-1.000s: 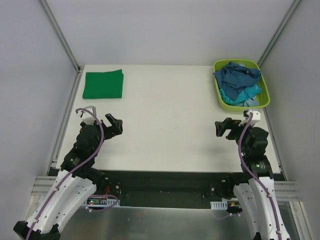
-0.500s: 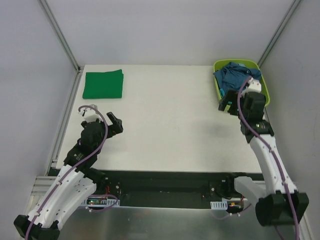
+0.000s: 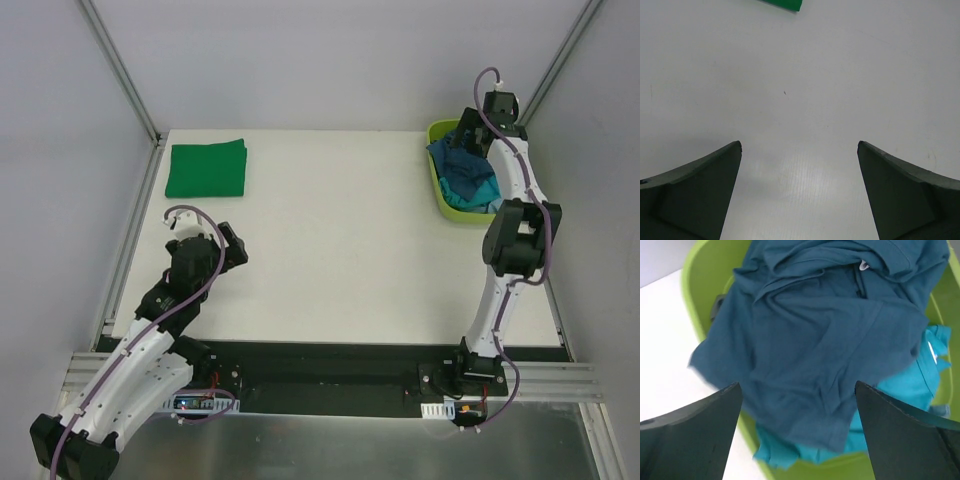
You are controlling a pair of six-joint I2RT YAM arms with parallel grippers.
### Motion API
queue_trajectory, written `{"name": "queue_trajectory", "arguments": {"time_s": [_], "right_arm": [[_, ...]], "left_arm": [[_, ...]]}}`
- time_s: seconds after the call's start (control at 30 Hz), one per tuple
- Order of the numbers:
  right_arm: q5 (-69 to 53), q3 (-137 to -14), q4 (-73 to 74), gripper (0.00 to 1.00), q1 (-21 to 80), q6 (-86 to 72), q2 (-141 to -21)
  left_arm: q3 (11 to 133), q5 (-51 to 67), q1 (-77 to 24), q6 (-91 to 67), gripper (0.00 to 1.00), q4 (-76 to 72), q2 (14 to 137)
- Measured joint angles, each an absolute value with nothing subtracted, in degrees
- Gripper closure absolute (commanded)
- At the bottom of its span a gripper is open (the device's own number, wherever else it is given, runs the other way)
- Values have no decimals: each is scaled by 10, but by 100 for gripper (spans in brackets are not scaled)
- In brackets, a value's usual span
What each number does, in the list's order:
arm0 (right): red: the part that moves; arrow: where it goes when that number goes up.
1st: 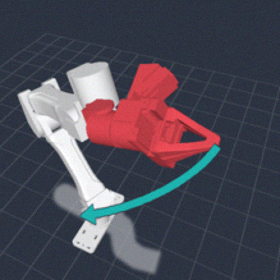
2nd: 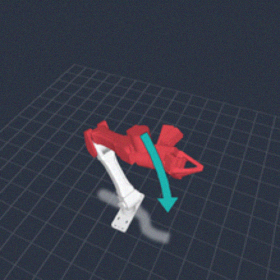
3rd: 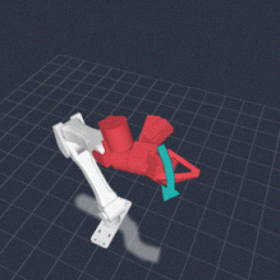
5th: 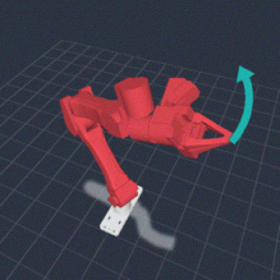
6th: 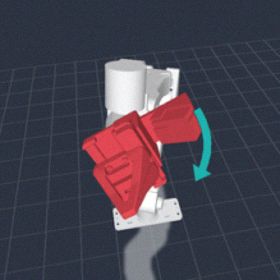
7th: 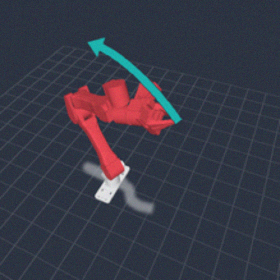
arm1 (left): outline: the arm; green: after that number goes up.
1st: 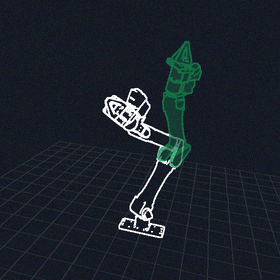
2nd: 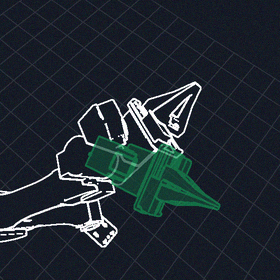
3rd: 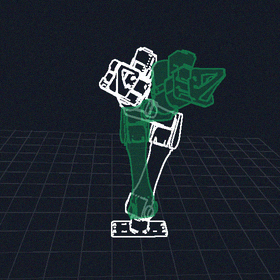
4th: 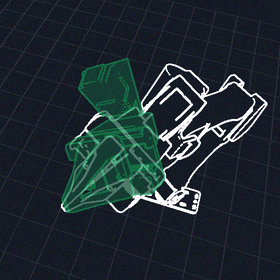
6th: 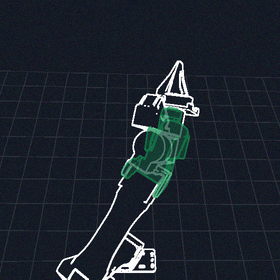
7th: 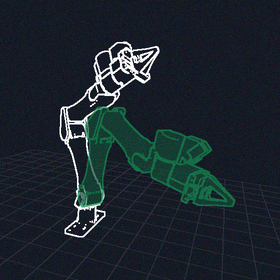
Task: Fold and stack the t-shirts
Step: Grab crumpled tshirt from bin with the right arm, then move the tshirt to the center of the board
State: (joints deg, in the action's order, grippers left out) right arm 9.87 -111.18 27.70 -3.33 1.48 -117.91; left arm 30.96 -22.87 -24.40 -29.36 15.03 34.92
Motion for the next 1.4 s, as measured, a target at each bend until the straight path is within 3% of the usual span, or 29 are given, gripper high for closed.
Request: {"name": "queue_trajectory", "arguments": {"time_s": [0.07, 0.2, 0.33, 0.37, 0.53, 0.83, 1.13, 1.4], "right_arm": [[99, -1166, 290, 1, -42, 13, -1240], [101, -1221, 312, 14, -53, 9, -1315], [101, -1229, 309, 64, -55, 15, -1347], [101, -1232, 307, 72, -56, 16, -1349], [89, -1242, 289, 92, -59, 18, -1350], [82, -1240, 281, 94, -55, 44, -1276], [35, -1242, 246, 99, -17, 75, -1030], [-49, -1218, 212, 99, 142, 78, -862]], "left_arm": [[310, -233, -244, -293, 1, 144, 355], [310, -243, -244, -290, 1, 137, 371], [310, -246, -244, -289, 1, 135, 393], [310, -246, -244, -289, 1, 135, 397], [310, -247, -244, -289, 1, 130, 401], [310, -246, -244, -289, 1, 127, 363], [309, -225, -244, -289, 1, 127, 337], [300, -195, -244, -292, 1, 127, 306]]}}
